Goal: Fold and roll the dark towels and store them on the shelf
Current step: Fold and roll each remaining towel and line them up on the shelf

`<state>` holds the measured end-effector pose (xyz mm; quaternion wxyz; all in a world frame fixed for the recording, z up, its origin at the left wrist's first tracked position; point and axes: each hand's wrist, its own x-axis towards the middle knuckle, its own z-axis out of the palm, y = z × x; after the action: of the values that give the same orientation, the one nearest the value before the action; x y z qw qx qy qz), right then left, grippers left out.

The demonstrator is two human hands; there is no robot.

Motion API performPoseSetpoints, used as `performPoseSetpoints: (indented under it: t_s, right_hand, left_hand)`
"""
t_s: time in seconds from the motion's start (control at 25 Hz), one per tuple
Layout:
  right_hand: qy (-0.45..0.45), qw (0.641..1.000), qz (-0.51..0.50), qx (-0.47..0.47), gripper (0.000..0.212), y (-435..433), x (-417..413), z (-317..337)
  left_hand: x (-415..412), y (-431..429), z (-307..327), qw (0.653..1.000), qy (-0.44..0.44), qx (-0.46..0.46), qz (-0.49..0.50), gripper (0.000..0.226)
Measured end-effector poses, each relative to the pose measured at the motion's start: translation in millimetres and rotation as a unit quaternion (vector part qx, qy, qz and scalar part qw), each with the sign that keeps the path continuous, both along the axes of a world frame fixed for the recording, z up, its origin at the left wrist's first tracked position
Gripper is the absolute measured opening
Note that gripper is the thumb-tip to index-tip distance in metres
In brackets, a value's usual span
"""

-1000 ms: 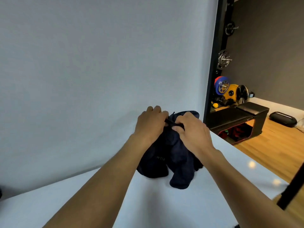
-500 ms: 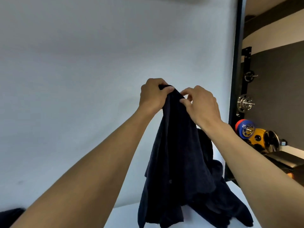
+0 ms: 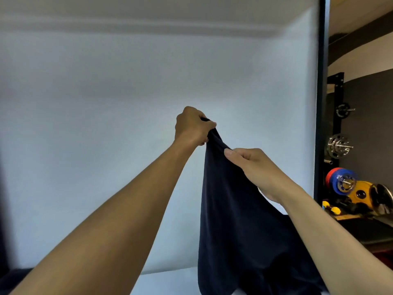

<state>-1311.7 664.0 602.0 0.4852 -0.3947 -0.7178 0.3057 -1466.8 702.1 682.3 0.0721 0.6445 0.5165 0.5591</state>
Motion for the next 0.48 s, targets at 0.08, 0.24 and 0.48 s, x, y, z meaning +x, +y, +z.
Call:
performPoseSetpoints:
  t_s: [0.08,0.24,0.48]
  right_hand:
    - [-0.021,1.0,0.0,0.024,0.059,-12.2,-13.1,0.7]
    - [-0.141,0.984,-0.068,0.088,0.037,-42.1,-38.5,2.8]
    - [-0.037,0.996,0.0,0.085,0.013,-95.3,-94.9,-13.2]
  left_hand:
    - [-13.9,-13.9,-1.0,1.0,0.008,-0.012,0.005,0.015]
    - [-50.0,-48.7,-0.9,0.999,0.02,-0.027,0.024,0.014]
    - [-88.7,-95.9,-20.1,0.998,0.004,-0.057,0.037,0.017]
